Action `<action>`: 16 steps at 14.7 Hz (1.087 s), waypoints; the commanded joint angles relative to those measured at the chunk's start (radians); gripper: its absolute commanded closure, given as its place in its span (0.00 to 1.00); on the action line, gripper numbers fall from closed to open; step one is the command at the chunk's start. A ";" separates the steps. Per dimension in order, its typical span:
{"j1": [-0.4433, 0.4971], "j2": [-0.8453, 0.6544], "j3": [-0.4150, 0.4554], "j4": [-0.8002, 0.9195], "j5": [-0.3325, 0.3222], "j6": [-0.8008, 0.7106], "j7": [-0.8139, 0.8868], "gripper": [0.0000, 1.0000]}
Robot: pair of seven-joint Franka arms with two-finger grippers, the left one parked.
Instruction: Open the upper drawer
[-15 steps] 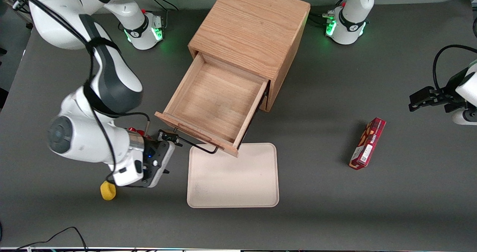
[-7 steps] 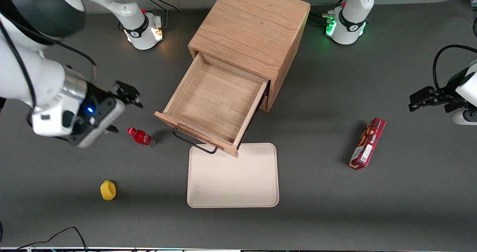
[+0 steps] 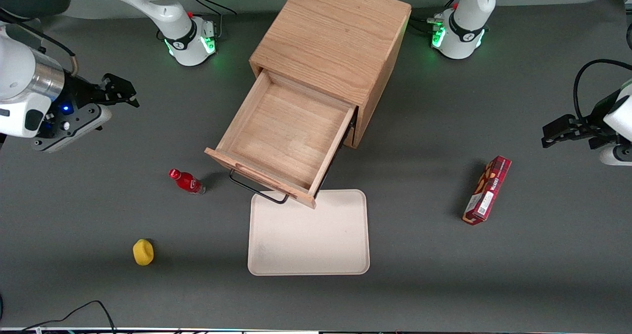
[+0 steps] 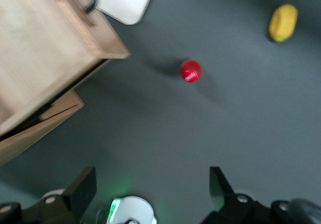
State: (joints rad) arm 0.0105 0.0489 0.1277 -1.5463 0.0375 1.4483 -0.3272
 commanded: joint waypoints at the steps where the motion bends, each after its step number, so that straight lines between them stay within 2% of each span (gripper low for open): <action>1: 0.002 -0.202 -0.031 -0.350 -0.027 0.199 0.022 0.00; 3: 0.006 -0.189 -0.081 -0.324 -0.073 0.199 0.033 0.00; 6: 0.008 -0.169 -0.115 -0.278 -0.082 0.195 0.092 0.00; 11: 0.019 -0.162 -0.105 -0.242 -0.074 0.130 0.364 0.00; 13: 0.020 -0.162 -0.103 -0.241 -0.068 0.126 0.527 0.00; 16: 0.022 -0.161 -0.100 -0.242 -0.067 0.124 0.547 0.00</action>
